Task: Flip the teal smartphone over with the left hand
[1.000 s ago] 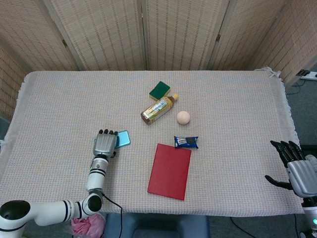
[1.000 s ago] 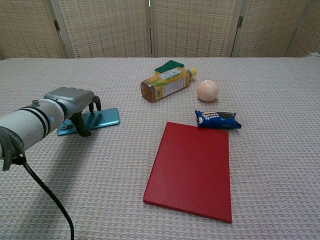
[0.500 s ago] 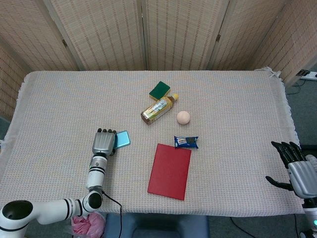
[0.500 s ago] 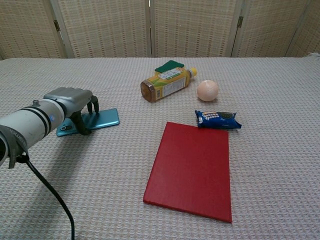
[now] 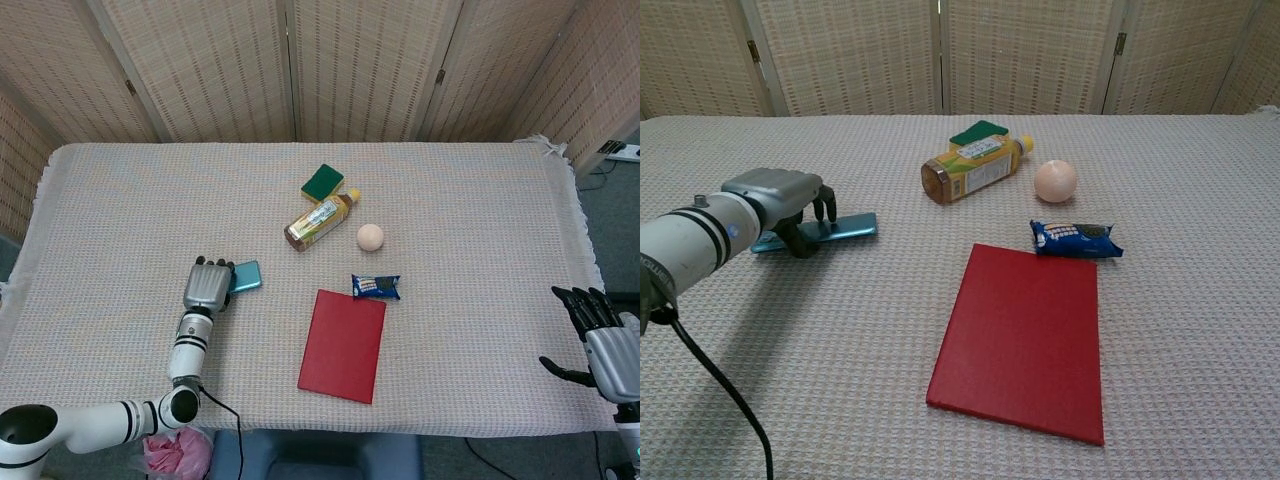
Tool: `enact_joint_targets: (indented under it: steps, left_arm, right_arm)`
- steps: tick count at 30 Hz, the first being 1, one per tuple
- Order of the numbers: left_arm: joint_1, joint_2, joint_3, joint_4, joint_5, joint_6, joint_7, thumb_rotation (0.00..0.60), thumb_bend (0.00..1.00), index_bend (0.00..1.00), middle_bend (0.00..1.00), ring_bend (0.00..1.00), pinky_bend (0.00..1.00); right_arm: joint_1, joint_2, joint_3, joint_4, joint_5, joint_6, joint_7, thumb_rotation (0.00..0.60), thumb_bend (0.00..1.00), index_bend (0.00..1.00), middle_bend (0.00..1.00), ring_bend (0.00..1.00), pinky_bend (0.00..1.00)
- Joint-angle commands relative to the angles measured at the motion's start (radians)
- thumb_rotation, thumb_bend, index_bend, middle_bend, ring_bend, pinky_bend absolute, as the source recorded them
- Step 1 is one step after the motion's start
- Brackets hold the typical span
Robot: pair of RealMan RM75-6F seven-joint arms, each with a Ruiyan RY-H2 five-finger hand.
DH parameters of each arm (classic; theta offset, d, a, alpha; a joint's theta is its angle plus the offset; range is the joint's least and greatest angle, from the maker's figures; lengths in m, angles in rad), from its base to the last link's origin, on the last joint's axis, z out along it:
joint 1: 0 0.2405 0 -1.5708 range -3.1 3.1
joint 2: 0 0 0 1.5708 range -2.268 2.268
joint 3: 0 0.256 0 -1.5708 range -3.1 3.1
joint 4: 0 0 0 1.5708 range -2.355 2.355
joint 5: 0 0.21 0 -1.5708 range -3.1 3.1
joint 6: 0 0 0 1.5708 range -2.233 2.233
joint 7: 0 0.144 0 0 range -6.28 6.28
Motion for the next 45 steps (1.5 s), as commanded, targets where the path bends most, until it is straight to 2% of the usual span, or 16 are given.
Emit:
enact_joint_targets:
  steps: [1, 7, 14, 18, 21, 25, 28, 34, 39, 45]
  left_arm:
    - [0.009, 0.051, 0.01, -0.057, 0.02, -0.019, -0.015, 0.6, 0.59, 0.47, 0.55, 0.38, 0.21]
    - [0.017, 0.114, 0.024, -0.112, 0.064, -0.038, -0.052, 0.6, 0.61, 0.5, 0.58, 0.4, 0.21]
    - [-0.009, 0.137, 0.007, -0.083, 0.008, -0.092, -0.06, 0.6, 0.61, 0.53, 0.62, 0.42, 0.21]
    - [-0.024, 0.145, 0.016, -0.058, -0.019, -0.124, -0.053, 0.6, 0.61, 0.51, 0.61, 0.42, 0.21]
    - [-0.026, 0.155, 0.014, -0.057, -0.035, -0.131, -0.066, 0.6, 0.6, 0.39, 0.48, 0.38, 0.21]
    - [-0.013, 0.186, -0.005, -0.093, -0.03, -0.131, -0.13, 0.6, 0.6, 0.18, 0.23, 0.22, 0.21]
    - [0.013, 0.21, -0.026, -0.13, 0.029, -0.094, -0.215, 0.6, 0.56, 0.11, 0.18, 0.16, 0.21]
    - [0.104, 0.275, -0.03, -0.222, 0.18, 0.022, -0.38, 0.6, 0.38, 0.1, 0.17, 0.15, 0.21]
    - [0.212, 0.327, 0.021, -0.286, 0.316, 0.154, -0.478, 0.6, 0.36, 0.11, 0.17, 0.15, 0.21]
    - [0.337, 0.398, 0.103, -0.35, 0.42, 0.287, -0.512, 0.6, 0.36, 0.17, 0.17, 0.15, 0.21]
  right_arm:
    - [-0.001, 0.0, 0.0, -0.001, 0.0, 0.0, -0.001, 0.6, 0.06, 0.08, 0.15, 0.08, 0.07]
    - [-0.003, 0.004, -0.001, -0.008, -0.003, 0.003, -0.006, 0.6, 0.06, 0.08, 0.15, 0.09, 0.07]
    - [-0.011, 0.011, -0.003, -0.019, -0.004, 0.013, -0.014, 0.6, 0.06, 0.08, 0.15, 0.09, 0.07]
    - [-0.018, 0.014, -0.004, -0.023, -0.001, 0.019, -0.018, 0.6, 0.06, 0.08, 0.15, 0.09, 0.07]
    - [-0.021, 0.015, -0.004, -0.026, -0.003, 0.023, -0.02, 0.6, 0.06, 0.08, 0.15, 0.09, 0.07]
    - [-0.022, 0.017, -0.004, -0.032, -0.007, 0.026, -0.026, 0.6, 0.06, 0.08, 0.15, 0.09, 0.07]
    - [-0.022, 0.021, -0.003, -0.036, -0.011, 0.029, -0.031, 0.6, 0.06, 0.08, 0.15, 0.09, 0.07]
    - [-0.028, 0.032, -0.002, -0.041, -0.012, 0.038, -0.037, 0.6, 0.06, 0.08, 0.15, 0.09, 0.07]
    - [-0.029, 0.034, -0.003, -0.032, -0.009, 0.033, -0.036, 0.6, 0.06, 0.08, 0.15, 0.09, 0.07]
    - [-0.022, 0.027, -0.002, -0.013, -0.012, 0.024, -0.028, 0.6, 0.1, 0.08, 0.15, 0.09, 0.07]
